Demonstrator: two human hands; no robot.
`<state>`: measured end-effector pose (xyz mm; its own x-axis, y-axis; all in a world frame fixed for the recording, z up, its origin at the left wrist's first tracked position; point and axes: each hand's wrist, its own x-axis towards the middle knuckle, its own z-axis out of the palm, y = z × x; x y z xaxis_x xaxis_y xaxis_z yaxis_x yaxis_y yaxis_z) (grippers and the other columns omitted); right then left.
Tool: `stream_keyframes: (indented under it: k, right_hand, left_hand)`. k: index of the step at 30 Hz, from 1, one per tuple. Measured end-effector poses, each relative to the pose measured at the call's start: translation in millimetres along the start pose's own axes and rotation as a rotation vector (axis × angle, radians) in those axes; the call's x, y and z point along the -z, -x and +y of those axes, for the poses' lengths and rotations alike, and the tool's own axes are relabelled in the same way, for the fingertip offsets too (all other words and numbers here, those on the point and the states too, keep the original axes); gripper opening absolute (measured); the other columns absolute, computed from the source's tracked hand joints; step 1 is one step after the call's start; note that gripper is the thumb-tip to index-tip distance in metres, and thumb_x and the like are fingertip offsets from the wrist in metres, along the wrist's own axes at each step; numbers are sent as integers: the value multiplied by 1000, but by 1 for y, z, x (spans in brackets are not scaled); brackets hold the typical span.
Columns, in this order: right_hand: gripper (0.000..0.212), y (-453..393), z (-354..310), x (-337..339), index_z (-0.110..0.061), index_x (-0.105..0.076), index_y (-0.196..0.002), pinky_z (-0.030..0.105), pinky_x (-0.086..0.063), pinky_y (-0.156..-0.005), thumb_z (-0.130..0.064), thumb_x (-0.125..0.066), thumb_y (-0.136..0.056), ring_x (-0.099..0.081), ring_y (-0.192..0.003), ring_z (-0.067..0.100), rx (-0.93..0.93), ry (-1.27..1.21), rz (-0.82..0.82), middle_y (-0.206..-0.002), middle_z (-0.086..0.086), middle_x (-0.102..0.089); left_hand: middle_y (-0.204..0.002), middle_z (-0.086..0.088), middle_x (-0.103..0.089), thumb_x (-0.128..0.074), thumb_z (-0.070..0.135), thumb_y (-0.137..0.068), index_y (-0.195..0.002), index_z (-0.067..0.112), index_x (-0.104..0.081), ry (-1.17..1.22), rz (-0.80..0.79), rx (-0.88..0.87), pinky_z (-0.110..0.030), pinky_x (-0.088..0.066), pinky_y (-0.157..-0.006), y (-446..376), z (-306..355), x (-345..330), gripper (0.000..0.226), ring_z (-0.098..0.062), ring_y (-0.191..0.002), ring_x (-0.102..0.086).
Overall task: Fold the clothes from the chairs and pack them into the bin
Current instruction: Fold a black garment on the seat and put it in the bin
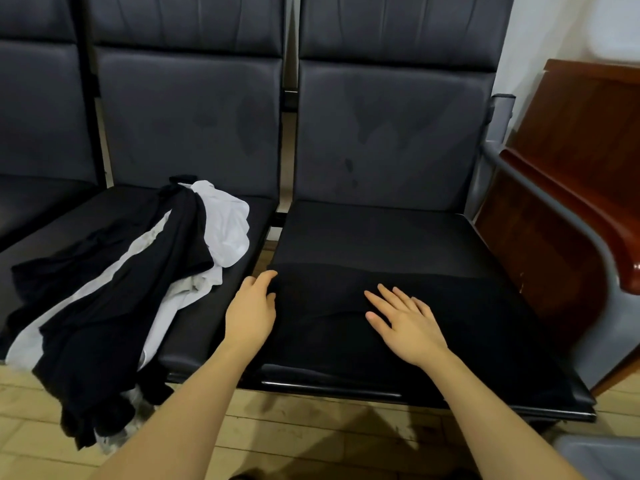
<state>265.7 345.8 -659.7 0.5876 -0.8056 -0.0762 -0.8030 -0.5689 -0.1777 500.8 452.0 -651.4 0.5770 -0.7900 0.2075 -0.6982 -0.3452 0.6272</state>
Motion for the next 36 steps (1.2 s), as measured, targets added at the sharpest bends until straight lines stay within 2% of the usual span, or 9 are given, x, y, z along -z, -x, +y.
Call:
stream_keyframes:
  k: [6,10,13,16,19,22,28,33,36]
  right_hand:
    - [55,-4,-40,-10,-40,-11,-150,38,0,-117,-58,-18,-98,3,-147,13,48,-24,-9,-160,-10,-3]
    - [52,-6,-58,-14,-38,-27,-147,36,-4,-116,-55,-29,-98,-7,-146,11,74,-178,57,-158,-11,-17]
    - [39,0,-46,-3,-28,-48,-137,34,-20,-115,-37,-42,-99,-31,-138,11,77,-536,143,-146,-11,-39]
    - [36,15,-12,3,-23,-52,-134,30,-26,-109,-29,-44,-99,-41,-130,10,110,-317,270,-140,-10,-46]
    - [38,33,37,10,-25,-48,-137,27,-24,-105,-31,-41,-100,-39,-131,10,8,-154,273,-143,-10,-43]
    - [42,50,79,17,-28,-42,-142,31,-20,-108,-36,-40,-100,-32,-137,11,-116,-154,212,-148,-9,-37]
    - [46,59,96,11,-30,-37,-144,31,-12,-111,-41,-37,-100,-20,-142,8,-115,-181,179,-153,-10,-30]
    - [31,54,106,16,-21,-60,-125,36,-30,-110,-28,-44,-99,-45,-127,13,-163,-527,277,-132,-5,-56]
    - [26,58,113,21,-18,-64,-116,23,-40,-94,-22,-45,-99,-56,-109,10,-212,-802,347,-115,-3,-64]
  left_hand:
    - [-114,8,-55,-56,10,-91,-130,22,-52,173,116,-150,-15,-33,-84,-5,23,21,41,-3,-97,-48]
    - [-114,7,-59,-58,13,-90,-130,24,-53,147,93,-286,-19,-39,-88,4,45,24,42,-7,-104,-54]
    - [-108,3,-62,-60,14,-89,-129,22,-55,63,153,-404,-24,-44,-85,9,63,19,41,-12,-99,-58]
    - [-99,0,-66,-65,12,-86,-126,18,-58,57,183,-505,-33,-46,-84,9,84,10,41,-18,-92,-59]
    - [-92,2,-66,-67,12,-85,-125,18,-58,31,160,-600,-32,-43,-87,12,106,-6,42,-15,-86,-58]
    - [-91,4,-66,-68,13,-84,-126,19,-58,14,146,-667,-25,-32,-90,19,132,-26,43,-12,-85,-58]
    - [-87,5,-66,-67,9,-82,-123,16,-60,-25,69,-795,-25,-33,-89,34,175,-71,42,-14,-80,-62]
    - [-85,4,-65,-68,5,-80,-123,13,-59,13,80,-832,-22,-29,-87,34,196,-98,45,-16,-77,-62]
    - [-89,3,-66,-67,6,-81,-125,13,-57,28,79,-856,-22,-27,-90,35,208,-108,46,-15,-83,-62]
